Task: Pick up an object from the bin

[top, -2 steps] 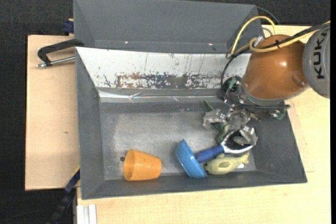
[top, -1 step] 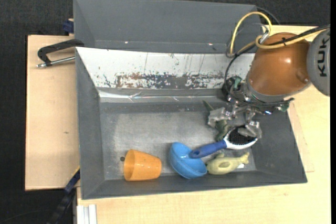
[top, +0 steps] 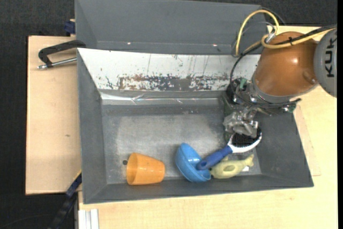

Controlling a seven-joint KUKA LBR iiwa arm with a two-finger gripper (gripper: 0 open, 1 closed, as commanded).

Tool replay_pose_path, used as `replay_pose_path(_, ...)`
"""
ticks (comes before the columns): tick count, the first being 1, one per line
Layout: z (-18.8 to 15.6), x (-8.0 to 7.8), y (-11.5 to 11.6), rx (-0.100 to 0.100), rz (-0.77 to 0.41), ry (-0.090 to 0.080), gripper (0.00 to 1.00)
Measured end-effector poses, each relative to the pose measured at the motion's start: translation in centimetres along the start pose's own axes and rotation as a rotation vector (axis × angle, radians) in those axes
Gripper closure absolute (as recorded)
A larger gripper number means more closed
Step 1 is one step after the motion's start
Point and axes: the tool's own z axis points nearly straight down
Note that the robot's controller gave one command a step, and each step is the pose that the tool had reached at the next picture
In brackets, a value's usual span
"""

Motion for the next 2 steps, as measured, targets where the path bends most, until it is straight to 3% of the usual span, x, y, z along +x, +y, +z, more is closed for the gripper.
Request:
replay_pose_path(1,-10.0,-3.7,1.5,0.000,0.251,-0.003,1.00)
replay_pose_path(2,-6.9,5.0,4.4,-0.015,0.201,0.011,1.00)
